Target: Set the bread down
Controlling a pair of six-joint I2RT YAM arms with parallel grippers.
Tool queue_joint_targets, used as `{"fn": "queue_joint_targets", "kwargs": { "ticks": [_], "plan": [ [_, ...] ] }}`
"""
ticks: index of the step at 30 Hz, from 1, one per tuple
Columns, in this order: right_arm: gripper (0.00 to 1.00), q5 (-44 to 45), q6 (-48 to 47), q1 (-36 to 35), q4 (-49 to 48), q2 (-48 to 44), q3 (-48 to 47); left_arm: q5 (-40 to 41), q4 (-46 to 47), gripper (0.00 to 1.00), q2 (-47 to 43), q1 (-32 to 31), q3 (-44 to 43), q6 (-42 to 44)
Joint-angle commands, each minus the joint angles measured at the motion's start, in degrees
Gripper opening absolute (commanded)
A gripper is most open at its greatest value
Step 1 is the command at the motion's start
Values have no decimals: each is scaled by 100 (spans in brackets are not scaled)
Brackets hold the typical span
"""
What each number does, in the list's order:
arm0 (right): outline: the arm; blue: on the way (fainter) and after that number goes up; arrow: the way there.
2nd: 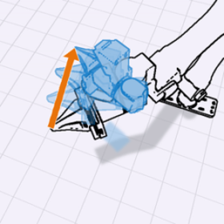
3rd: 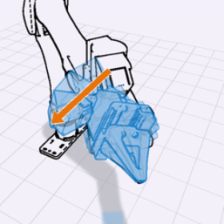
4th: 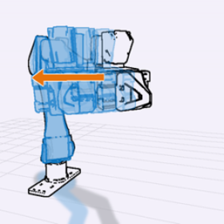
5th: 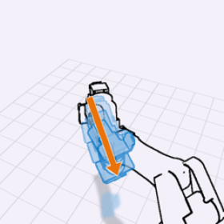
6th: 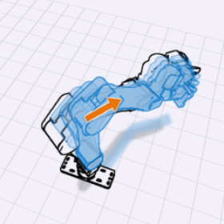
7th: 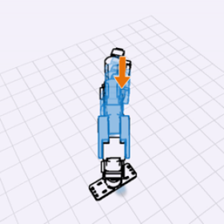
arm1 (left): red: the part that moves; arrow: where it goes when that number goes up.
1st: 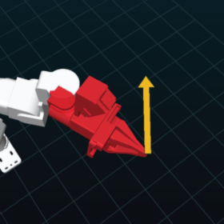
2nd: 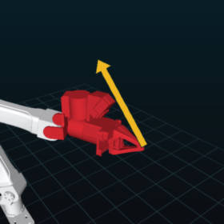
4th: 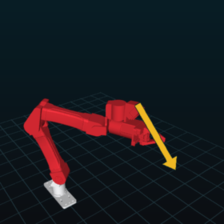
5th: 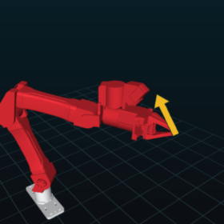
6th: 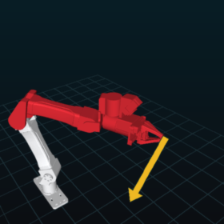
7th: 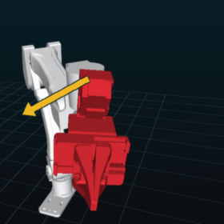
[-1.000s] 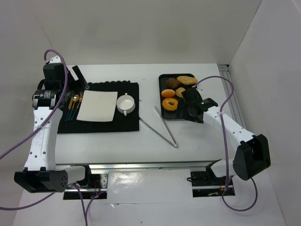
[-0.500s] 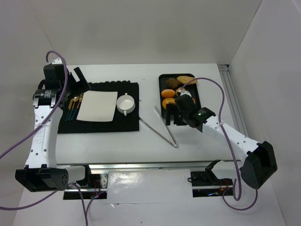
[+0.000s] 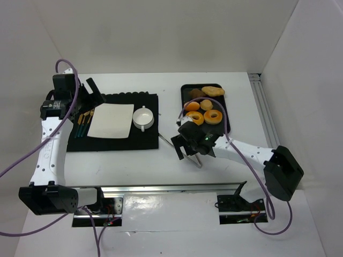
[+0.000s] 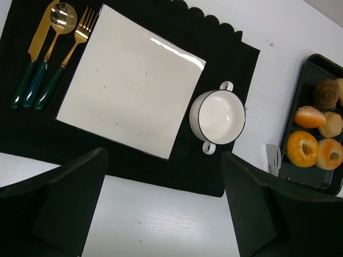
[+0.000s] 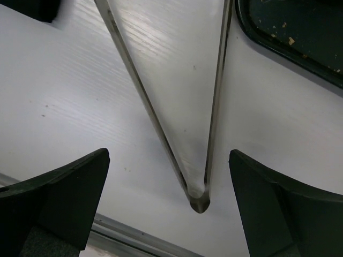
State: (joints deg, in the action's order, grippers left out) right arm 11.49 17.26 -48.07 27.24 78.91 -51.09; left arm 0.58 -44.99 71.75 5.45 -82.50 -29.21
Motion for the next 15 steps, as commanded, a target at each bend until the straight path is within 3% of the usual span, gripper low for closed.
{"fn": "queue_joint_targets", "kwargs": {
  "ticks": [1, 9, 15],
  "plan": [
    [100, 415, -327, -97, -88, 211, -41, -84, 183, 100, 32, 35, 23, -129],
    [100, 249, -688, -97, -79, 810, -146, -84, 184, 100, 147, 87, 23, -129],
    [100, -146, -882, 246, -597, 1117, -94, -84, 237, 100, 208, 140, 23, -129]
  ]
}}
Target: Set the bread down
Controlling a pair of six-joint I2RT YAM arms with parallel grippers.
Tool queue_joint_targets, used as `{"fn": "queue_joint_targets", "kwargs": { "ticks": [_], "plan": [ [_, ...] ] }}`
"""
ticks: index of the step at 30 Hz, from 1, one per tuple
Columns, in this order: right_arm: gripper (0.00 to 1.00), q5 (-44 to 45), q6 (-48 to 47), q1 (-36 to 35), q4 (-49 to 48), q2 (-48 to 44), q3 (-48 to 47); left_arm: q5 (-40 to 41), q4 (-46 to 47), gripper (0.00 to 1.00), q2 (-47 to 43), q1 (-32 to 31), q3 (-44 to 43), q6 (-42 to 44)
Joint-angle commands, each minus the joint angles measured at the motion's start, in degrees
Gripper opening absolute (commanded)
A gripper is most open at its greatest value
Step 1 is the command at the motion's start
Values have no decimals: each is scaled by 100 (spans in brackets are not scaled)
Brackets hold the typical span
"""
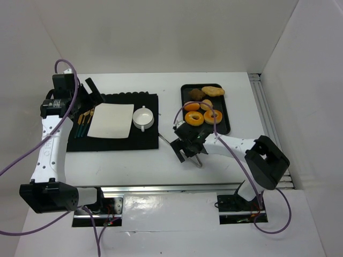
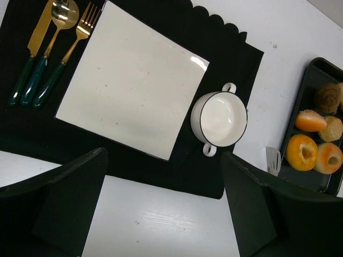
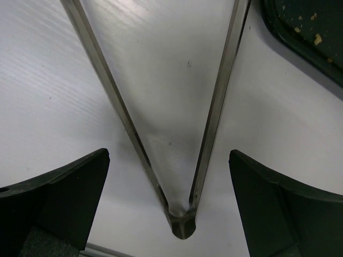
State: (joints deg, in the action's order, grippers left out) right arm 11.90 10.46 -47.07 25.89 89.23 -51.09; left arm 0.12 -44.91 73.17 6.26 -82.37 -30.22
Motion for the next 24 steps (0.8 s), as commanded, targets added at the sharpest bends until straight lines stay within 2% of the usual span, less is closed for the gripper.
{"fn": "queue_joint_targets", "kwargs": {
  "ticks": [1, 10, 13, 21, 24],
  "plan": [
    [100, -284, -359, 224, -688, 155, -42, -38, 228, 100, 66, 59, 10, -28],
    [98, -470, -580, 224, -1877, 270, 441, -38, 228, 100, 119, 112, -43, -28],
    [93, -128, -510, 172, -1956, 322, 556, -38, 228, 100, 119, 165, -43, -28],
    [61, 383, 174, -259, -1922, -73, 548, -91, 114, 100, 119, 279, -95, 139],
    [63, 260, 464, -373, -1851, 6, 355, -91, 114, 100, 119, 341, -95, 192]
  ]
}}
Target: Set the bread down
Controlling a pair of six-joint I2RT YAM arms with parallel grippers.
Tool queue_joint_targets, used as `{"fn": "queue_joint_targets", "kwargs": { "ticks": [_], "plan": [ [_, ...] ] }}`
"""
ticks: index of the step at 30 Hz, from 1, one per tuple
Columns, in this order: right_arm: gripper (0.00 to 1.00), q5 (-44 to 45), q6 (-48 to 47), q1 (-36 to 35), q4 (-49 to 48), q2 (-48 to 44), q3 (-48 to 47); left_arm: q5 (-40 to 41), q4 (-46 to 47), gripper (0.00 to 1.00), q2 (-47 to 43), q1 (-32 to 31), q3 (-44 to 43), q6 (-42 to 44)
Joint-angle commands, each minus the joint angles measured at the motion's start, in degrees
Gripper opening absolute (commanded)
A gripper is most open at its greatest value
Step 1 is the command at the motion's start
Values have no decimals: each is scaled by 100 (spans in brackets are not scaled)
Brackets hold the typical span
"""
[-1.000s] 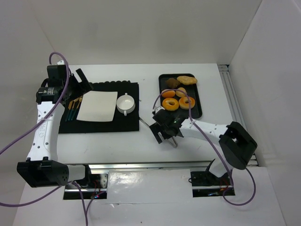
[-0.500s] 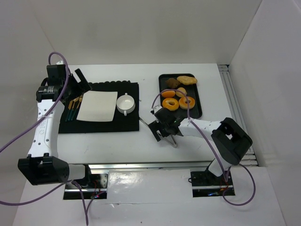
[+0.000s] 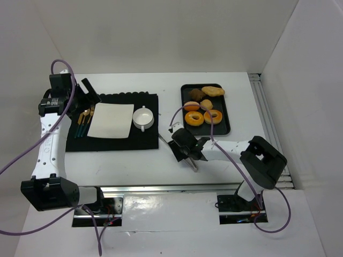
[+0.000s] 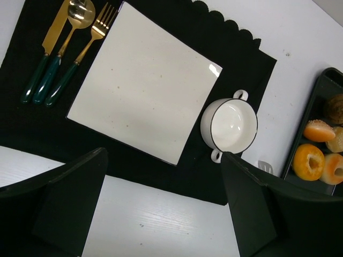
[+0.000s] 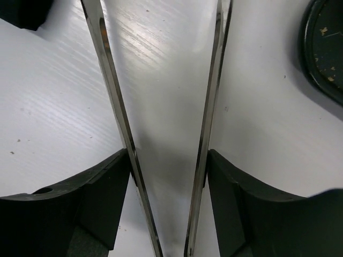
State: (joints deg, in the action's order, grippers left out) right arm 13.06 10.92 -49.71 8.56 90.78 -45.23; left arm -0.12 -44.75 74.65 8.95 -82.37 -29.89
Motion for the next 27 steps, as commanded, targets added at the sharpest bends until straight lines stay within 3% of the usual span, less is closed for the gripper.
{"fn": "queue_joint_targets", "kwargs": {
  "ticks": [1, 6, 13, 16, 18, 21, 22, 26, 27],
  "plan": [
    [66, 144, 481, -109, -117, -149, -232, -67, 98, 100, -30, 124, -95, 159],
    [89, 196, 911, -240, -117, 36, -293, -181, 98, 100, -30, 124, -95, 159],
    [90, 654, 1088, -460, -574, 203, -109, -234, 98, 100, -82, 124, -43, 212],
    [83, 925, 1088, -583, -724, 256, -38, -296, 98, 100, -82, 124, -43, 212],
    [72, 1119, 1158, -653, -724, 256, 23, -296, 98, 100, -82, 124, -43, 212],
    [63, 1234, 1289, -706, -662, 186, 76, -296, 98, 100, -135, 124, -43, 212],
    [53, 1365, 1290, -706, -662, 98, 76, -296, 98, 100, -135, 124, -43, 212],
    [34, 1603, 1290, -873, -145, -367, -169, -357, 98, 100, -135, 124, -43, 212],
    [34, 1664, 1229, -873, 126, -508, -388, -357, 98, 100, -135, 124, -43, 212]
  ]
}}
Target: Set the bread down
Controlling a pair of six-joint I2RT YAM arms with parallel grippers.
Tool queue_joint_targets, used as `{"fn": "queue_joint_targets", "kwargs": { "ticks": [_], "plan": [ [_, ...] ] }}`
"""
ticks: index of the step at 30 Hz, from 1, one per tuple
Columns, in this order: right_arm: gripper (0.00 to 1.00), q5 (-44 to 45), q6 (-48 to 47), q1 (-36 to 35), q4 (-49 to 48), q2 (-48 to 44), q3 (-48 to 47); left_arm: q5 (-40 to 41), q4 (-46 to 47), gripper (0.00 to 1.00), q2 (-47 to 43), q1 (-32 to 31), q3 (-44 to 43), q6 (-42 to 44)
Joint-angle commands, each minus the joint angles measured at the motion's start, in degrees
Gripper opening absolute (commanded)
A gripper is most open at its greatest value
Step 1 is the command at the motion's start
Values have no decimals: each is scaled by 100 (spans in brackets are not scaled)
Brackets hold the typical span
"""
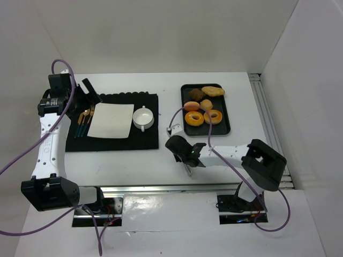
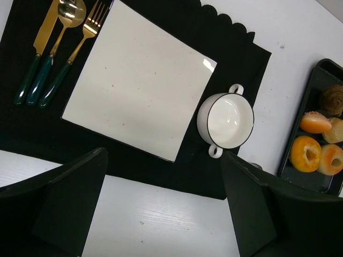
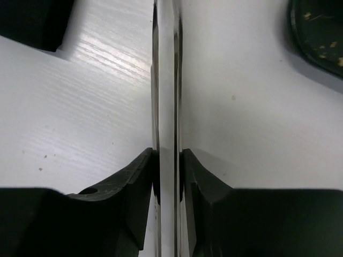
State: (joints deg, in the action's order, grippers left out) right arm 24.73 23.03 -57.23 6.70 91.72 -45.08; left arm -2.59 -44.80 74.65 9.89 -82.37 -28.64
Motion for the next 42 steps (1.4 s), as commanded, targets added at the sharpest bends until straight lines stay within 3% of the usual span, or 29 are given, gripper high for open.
{"fn": "queue_joint_targets", "kwargs": {
  "ticks": [1, 4, 6, 16, 19, 28, 37, 42],
  "plan": [
    [34, 550, 18, -121, 445, -742, -518, -110, 103, 100, -135, 31, -43, 87],
    [34, 840, -35, -121, 1023, -1208, -1045, -110, 103, 100, -187, 31, -95, 87],
    [34, 753, 18, 264, 1428, -1341, -1422, -171, 103, 100, -188, 31, -95, 35],
    [37, -2234, 18, 3357, 3396, -964, -3101, -233, 103, 100, -188, 83, -201, 34],
    [45, -2789, -131, 4026, 3898, -831, -3401, -233, 103, 100, -188, 83, -201, 34],
    [60, -3132, -132, 5001, 3936, -1042, -3279, -233, 103, 100, -135, 83, -201, 87],
    [60, -2983, 114, 5573, 3997, -1236, -2691, -233, 103, 100, -135, 83, -201, 87],
    [60, -3386, 176, 5811, 3813, -1429, -2182, -285, 103, 100, -82, 83, -201, 87]
  ]
}}
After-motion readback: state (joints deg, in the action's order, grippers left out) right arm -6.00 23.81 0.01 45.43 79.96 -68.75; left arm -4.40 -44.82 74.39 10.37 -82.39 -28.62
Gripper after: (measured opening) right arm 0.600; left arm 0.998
